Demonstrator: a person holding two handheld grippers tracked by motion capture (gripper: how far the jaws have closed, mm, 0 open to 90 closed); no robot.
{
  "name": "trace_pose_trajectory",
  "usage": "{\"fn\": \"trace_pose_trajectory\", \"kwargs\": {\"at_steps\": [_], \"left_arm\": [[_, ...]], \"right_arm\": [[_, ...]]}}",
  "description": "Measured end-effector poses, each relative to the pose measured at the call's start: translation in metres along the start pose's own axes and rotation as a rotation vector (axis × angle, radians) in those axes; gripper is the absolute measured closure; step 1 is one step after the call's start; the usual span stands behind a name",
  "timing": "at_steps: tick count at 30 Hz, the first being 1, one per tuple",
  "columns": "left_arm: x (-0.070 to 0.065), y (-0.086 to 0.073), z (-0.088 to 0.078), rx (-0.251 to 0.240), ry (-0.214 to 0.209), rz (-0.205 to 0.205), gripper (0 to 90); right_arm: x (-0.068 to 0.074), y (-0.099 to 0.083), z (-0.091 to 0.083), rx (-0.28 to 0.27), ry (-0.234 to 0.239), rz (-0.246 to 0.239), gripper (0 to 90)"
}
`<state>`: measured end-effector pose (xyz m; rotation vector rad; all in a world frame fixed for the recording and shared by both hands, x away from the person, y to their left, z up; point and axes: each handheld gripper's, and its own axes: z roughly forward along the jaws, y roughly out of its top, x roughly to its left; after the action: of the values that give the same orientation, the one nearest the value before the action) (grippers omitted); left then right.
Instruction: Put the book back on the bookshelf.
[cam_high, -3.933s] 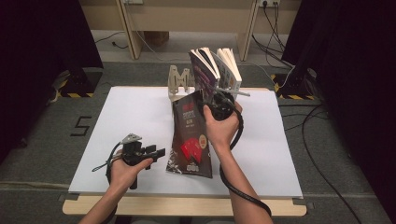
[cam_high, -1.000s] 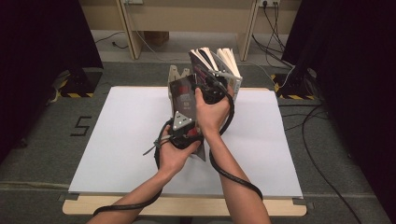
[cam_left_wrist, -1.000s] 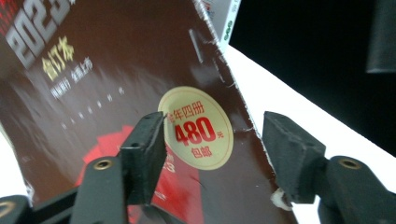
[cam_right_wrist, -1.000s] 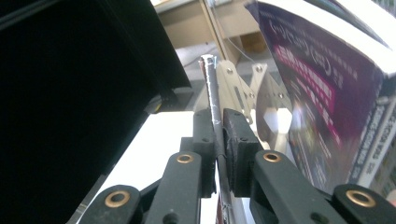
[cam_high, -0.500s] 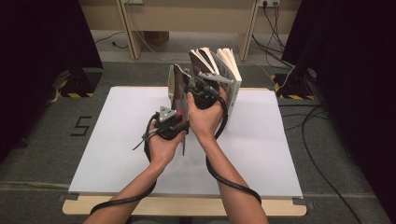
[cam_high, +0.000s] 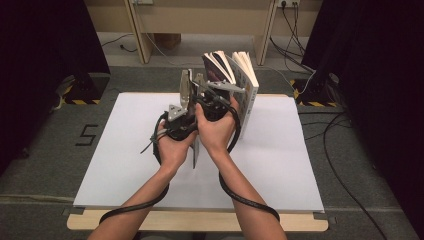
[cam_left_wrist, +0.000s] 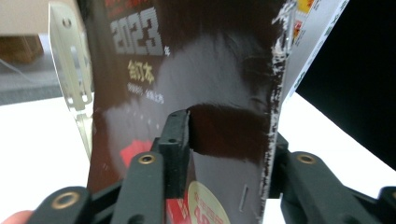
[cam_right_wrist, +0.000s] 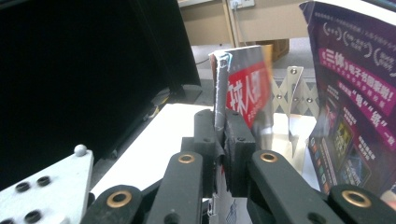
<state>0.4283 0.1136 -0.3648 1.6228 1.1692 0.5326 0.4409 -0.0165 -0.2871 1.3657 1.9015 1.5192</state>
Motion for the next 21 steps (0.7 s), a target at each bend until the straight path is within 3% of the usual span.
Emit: {"fn": "trace_pose_trajectory", "kwargs": {"at_steps": [4,9,13,18,21], "left_arm": [[0.002,-0.004,-0.003,0.016,0.033,0.004,71.0],[0.005,-0.009,-0.007,-0.007,0.050,-0.013,73.7],[0.009,-0.009,-0.007,-0.015,0.022,-0.074,70.1],[0.009,-0.010,-0.005,-0.019,0.019,-0.040,64.9],[0.008,-0.011,-0.005,-0.008,0.023,-0.020,68.6]], "right_arm": [[0.006,-0.005,0.004,0.001,0.012,-0.058,85.3],[0.015,-0.007,0.008,0.016,0.022,-0.094,85.3],[0.017,-0.007,0.010,0.010,0.030,-0.097,85.9],[0.017,-0.006,0.008,0.011,0.034,-0.101,86.3],[0.015,-0.007,0.009,0.013,0.035,-0.086,86.2]]}}
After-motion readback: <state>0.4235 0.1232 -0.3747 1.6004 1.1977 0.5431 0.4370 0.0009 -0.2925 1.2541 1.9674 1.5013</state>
